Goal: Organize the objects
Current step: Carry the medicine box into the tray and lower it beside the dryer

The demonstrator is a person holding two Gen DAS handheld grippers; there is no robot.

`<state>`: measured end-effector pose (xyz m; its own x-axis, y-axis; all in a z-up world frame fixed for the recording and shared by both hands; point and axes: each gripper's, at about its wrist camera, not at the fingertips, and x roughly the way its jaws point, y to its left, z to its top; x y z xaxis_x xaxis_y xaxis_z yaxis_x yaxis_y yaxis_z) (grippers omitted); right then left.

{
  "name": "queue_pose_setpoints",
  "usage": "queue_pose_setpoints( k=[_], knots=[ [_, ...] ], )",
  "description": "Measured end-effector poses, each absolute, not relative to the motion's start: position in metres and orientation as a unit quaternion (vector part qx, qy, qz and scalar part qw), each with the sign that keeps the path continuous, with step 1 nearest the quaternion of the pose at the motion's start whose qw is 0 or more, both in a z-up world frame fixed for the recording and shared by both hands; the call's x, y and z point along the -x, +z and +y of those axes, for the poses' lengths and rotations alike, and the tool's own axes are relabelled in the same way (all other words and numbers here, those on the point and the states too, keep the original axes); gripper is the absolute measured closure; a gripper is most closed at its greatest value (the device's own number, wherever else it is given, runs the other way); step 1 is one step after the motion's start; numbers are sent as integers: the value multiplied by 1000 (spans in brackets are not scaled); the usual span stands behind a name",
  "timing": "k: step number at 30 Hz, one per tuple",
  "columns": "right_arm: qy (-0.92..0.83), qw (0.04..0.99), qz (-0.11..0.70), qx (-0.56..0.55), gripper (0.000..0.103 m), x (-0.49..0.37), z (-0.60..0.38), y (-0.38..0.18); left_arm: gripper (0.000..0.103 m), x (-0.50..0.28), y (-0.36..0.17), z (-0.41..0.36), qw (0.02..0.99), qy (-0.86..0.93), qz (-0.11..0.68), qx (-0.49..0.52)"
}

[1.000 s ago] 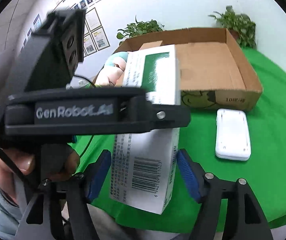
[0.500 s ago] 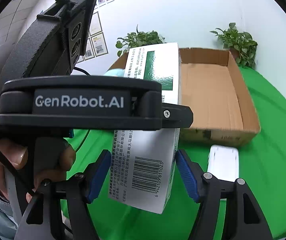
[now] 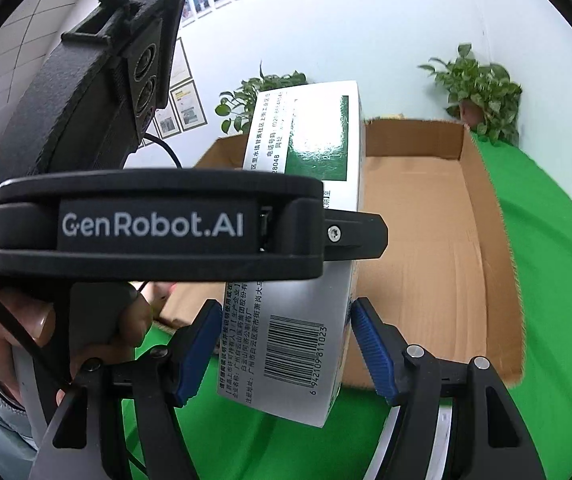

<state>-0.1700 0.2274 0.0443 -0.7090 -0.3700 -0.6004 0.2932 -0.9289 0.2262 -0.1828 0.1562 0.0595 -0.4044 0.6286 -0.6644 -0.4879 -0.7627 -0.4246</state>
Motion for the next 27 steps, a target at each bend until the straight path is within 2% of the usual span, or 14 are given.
queue_pose_setpoints(
  k=[8,21,27],
  knots=[
    [-904,192,-85,-371,39,226,240,11,38,233,22,163,312,821,-91,469],
    [-871,199,-132,-428,39,253,253,-38,36,245,-24,184,285,799,-42,529],
    [-863,213,-150,-432,39,253,255,-44,34,236,-19,184,267,801,-33,535]
  ],
)
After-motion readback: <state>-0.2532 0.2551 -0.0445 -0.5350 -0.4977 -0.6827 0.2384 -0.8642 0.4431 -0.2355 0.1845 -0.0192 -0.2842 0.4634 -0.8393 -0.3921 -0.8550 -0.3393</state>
